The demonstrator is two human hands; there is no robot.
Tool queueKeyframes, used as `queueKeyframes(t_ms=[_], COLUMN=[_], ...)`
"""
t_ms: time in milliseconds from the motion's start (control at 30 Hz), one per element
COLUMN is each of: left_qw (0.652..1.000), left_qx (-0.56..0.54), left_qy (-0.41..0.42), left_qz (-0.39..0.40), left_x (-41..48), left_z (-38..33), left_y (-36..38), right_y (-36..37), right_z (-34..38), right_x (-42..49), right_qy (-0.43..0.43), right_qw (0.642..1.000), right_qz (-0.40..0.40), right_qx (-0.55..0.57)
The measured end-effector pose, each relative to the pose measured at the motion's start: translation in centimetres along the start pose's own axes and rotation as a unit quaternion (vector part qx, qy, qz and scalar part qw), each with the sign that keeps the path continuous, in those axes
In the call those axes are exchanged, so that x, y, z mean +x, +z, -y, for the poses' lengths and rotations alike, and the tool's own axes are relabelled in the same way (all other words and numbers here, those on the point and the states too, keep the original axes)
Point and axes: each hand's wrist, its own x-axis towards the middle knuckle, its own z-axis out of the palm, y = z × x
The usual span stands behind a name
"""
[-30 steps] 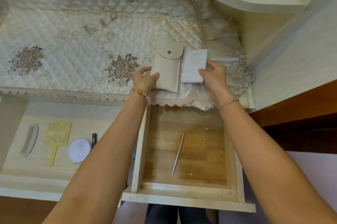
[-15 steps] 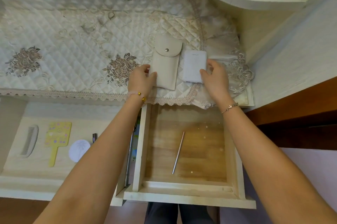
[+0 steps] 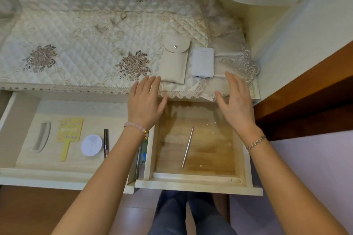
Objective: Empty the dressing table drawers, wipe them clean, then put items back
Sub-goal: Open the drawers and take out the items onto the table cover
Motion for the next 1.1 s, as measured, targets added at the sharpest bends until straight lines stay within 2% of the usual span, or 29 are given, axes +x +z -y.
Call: queueKeyframes(t_ms=[133,400,700,900,1100], left_qw=[1.000,0.994,0.989,0.987,0.987], left_qx=[0.016,0.025,0.018,0.005,-0.021], left_qy=[-0.007,-0.053,-0.092,-0.089,-0.074], left_qz=[0.020,0.088,0.110,0.135,0.143], left_x=[-4.4,-12.6,-15.6,-15.9,-15.7], left_z=[-1.0,-1.8,0.2,2.6,3.8], left_y=[0.1,1.8,2.4,2.7,2.9], right_y=[0.6,3.4,6.4,10.8,14.4], right_z=[-0.3,-1.8,-1.9,-0.1,1.1], right_x=[-4.2,-11.5,-14.0,-12.6,-11.6], right_qy=[-0.010,0.032,0.066,0.197,0.288], right_qw=[1.000,0.995,0.976,0.947,0.932], right_qz=[0.009,0.096,0.208,0.250,0.218], right_qx=[0.000,0.007,-0.013,0.049,0.042])
